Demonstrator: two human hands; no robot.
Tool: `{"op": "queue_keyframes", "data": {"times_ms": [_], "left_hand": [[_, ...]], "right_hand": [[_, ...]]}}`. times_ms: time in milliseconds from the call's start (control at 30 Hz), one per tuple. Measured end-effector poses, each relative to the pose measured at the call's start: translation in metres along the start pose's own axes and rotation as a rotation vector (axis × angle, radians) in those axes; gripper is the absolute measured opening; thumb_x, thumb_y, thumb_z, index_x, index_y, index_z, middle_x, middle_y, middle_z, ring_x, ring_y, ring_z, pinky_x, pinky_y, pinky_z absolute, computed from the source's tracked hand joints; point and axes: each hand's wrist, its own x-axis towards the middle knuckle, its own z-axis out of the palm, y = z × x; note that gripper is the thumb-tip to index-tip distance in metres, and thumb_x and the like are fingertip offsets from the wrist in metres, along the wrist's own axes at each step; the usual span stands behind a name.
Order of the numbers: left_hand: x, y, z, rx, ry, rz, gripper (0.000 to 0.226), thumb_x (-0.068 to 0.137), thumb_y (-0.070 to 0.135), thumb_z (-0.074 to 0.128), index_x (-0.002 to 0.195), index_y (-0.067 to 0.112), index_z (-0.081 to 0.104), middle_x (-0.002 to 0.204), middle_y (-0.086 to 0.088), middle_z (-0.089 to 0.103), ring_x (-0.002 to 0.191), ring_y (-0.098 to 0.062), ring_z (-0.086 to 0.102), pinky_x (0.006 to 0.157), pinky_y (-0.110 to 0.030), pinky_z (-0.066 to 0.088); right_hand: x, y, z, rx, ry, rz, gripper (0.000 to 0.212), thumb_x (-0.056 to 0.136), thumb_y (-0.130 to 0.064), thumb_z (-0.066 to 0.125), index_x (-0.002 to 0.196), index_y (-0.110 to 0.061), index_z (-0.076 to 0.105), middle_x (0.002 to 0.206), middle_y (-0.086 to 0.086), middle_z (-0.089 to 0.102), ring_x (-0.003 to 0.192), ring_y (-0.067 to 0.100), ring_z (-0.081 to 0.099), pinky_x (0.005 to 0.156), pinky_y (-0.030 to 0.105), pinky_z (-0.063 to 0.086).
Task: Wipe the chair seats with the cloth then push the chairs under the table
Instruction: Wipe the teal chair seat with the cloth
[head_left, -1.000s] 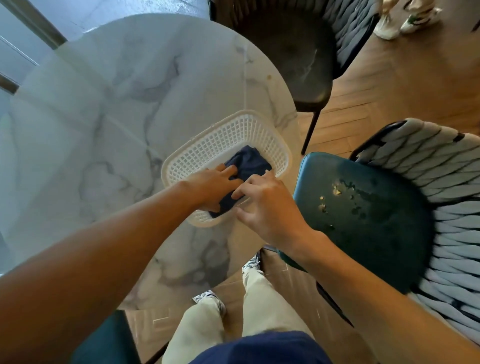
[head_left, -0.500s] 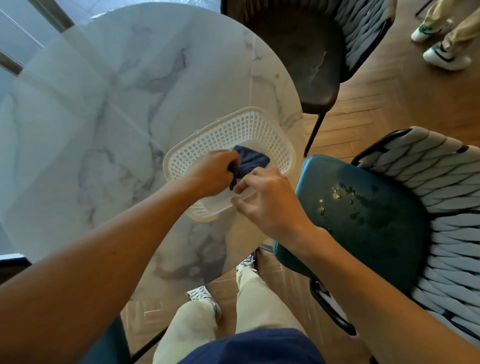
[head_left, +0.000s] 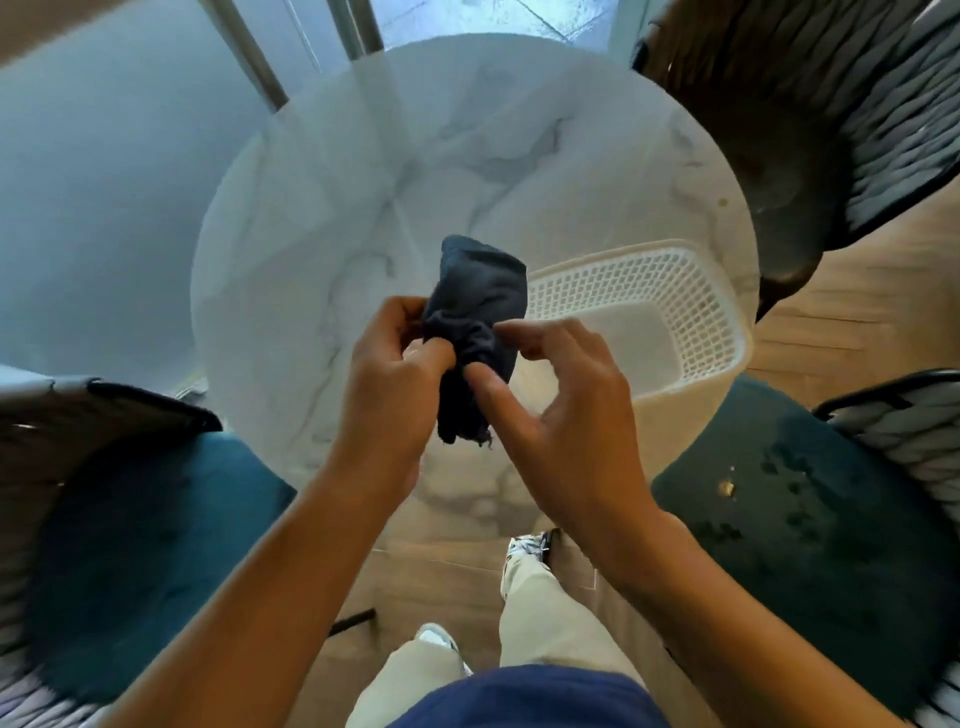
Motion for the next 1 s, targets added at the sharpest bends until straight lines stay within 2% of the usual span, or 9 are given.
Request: {"op": "queue_keyframes", "data": {"times_ms": [133,300,433,567,667,767,833,900,1000], "left_hand": [[-0.038,-0.030,-0.058,-0.171,0.173,-0.076,0.028,0.094,0.005,0.045,0.111,0.021,0.059,0.107,-0.008,0.067,0.101,-0.025,0.067,0.090,-0.045,0.054],[-0.080,-0.076,-0.129,-0.498,0.253,-0.194,0.025,0.097,0.019,0.042,0.111,0.015,0.063,0.097,-0.008,0.071,0.094,-0.021,0.067,0.078,-0.033,0.054],[-0.114,-0.123,-0.171,-0.712,0.238,-0.206,0.027,0.098,0.037,0.048,0.105,0.015,0.062,0.105,-0.007,0.064,0.106,-0.007,0.062,0.096,-0.024,0.046],[-0.139,-0.153,-0.222,-1.070,0.112,-0.279,0.054,0.077,0.055,0.065,0.103,0.009,0.053,0.099,-0.014,0.049,0.100,-0.020,0.050,0.101,-0.031,0.035],[-0.150,-0.173,-0.259,-1.074,0.060,-0.306,0.059,0.092,0.059,0.044,0.118,0.007,0.046,0.110,-0.020,0.039,0.103,-0.023,0.042,0.096,-0.031,0.033],[-0.156,-0.194,-0.279,-1.162,0.033,-0.362,0.055,0.092,0.060,0.045,0.100,0.006,0.055,0.089,-0.012,0.051,0.084,-0.018,0.056,0.085,-0.028,0.043],[-0.158,-0.200,-0.283,-1.233,0.052,-0.317,0.062,0.089,0.063,0.045,0.103,0.005,0.060,0.090,-0.009,0.057,0.085,-0.018,0.059,0.088,-0.028,0.046],[-0.157,-0.202,-0.281,-1.264,0.126,-0.340,0.065,0.089,0.065,0.044,0.111,0.005,0.059,0.099,-0.011,0.059,0.098,-0.019,0.059,0.097,-0.030,0.044],[-0.145,-0.214,-0.282,-1.199,0.357,-0.374,0.045,0.092,0.055,0.049,0.097,0.011,0.060,0.096,-0.010,0.060,0.098,-0.020,0.059,0.101,-0.035,0.041]], "right_hand": [[-0.032,-0.035,0.052,-0.004,-0.176,-0.067,0.040,0.085,-0.049,0.059,0.115,-0.023,0.066,0.109,-0.008,0.066,0.100,0.010,0.054,0.094,0.037,0.049],[-0.080,-0.066,0.114,0.014,-0.259,-0.130,0.017,0.085,-0.029,0.064,0.094,-0.018,0.073,0.090,-0.006,0.068,0.087,0.008,0.049,0.092,0.048,0.046],[-0.142,-0.094,0.166,-0.010,-0.304,-0.195,0.014,0.083,-0.027,0.063,0.084,-0.018,0.074,0.084,-0.003,0.072,0.082,0.009,0.052,0.096,0.052,0.044],[-0.196,-0.105,0.205,-0.021,-0.417,-0.255,0.012,0.084,-0.023,0.062,0.083,-0.018,0.073,0.086,-0.003,0.073,0.087,0.013,0.061,0.112,0.031,0.029],[-0.222,-0.105,0.223,-0.061,-0.522,-0.352,0.010,0.084,-0.023,0.064,0.088,-0.019,0.072,0.091,-0.003,0.073,0.090,0.013,0.061,0.106,0.026,0.032],[-0.234,-0.108,0.235,-0.065,-0.540,-0.412,0.015,0.085,-0.027,0.062,0.089,-0.019,0.073,0.092,-0.004,0.073,0.090,0.011,0.062,0.101,0.034,0.043],[-0.234,-0.113,0.245,-0.074,-0.552,-0.433,0.020,0.086,-0.030,0.058,0.088,-0.017,0.074,0.093,-0.004,0.074,0.091,0.012,0.064,0.106,0.027,0.035],[-0.230,-0.115,0.255,-0.091,-0.575,-0.404,0.015,0.086,-0.026,0.060,0.089,-0.018,0.073,0.093,-0.003,0.074,0.090,0.013,0.064,0.109,0.021,0.029],[-0.215,-0.112,0.273,-0.070,-0.587,-0.304,0.011,0.085,-0.022,0.062,0.090,-0.017,0.071,0.089,-0.004,0.070,0.083,0.014,0.062,0.092,0.038,0.049]]}}
